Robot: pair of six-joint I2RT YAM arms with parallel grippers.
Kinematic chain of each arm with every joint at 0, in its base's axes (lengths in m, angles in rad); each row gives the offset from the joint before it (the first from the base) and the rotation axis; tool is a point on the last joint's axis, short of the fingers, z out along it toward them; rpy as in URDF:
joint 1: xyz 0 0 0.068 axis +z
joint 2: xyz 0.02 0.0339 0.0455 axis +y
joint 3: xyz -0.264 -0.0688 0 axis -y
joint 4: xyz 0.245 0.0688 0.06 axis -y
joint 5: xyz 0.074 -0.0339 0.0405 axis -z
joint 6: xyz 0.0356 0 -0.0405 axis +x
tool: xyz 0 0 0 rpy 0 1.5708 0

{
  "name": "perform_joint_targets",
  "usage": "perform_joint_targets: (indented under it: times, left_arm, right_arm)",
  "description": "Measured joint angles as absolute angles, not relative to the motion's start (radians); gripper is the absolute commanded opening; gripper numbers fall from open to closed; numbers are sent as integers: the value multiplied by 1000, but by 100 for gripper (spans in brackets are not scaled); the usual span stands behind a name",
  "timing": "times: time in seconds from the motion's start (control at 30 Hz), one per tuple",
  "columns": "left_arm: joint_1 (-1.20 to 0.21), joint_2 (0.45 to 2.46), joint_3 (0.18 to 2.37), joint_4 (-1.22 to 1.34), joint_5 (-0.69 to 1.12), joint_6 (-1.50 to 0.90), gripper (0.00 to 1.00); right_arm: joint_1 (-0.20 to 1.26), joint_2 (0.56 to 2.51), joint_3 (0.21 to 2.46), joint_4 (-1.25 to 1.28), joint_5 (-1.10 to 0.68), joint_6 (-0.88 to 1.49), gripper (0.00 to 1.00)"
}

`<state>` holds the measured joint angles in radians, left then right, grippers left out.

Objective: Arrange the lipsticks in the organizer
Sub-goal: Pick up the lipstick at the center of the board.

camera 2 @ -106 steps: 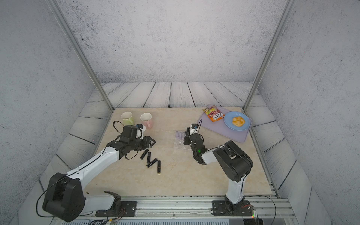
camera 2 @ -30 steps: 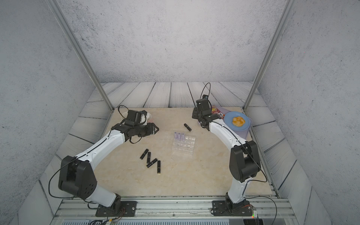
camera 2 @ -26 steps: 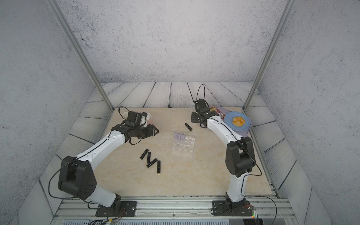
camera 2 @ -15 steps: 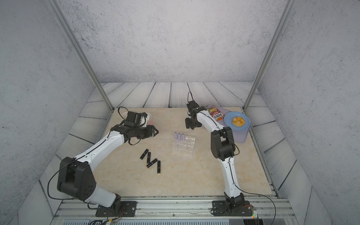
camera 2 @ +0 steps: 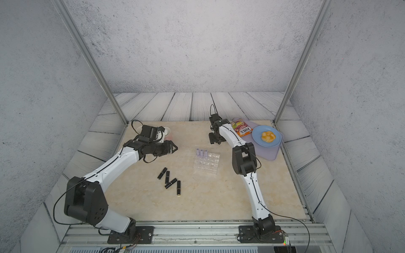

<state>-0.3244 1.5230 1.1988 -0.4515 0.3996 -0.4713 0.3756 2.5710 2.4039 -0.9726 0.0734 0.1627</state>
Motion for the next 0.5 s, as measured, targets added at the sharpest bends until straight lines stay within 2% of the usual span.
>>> perform_joint_targets:
  times: [0.3,0.5]
  left_arm:
    - [-322,1526,1188,-443,416,-472,54]
    - [-321,1526,1188,-437,418,-472,53]
  right_arm:
    - [344,2667,2523,-997,61,141,48]
    - [344,2674,2537,-1001,49,148,25]
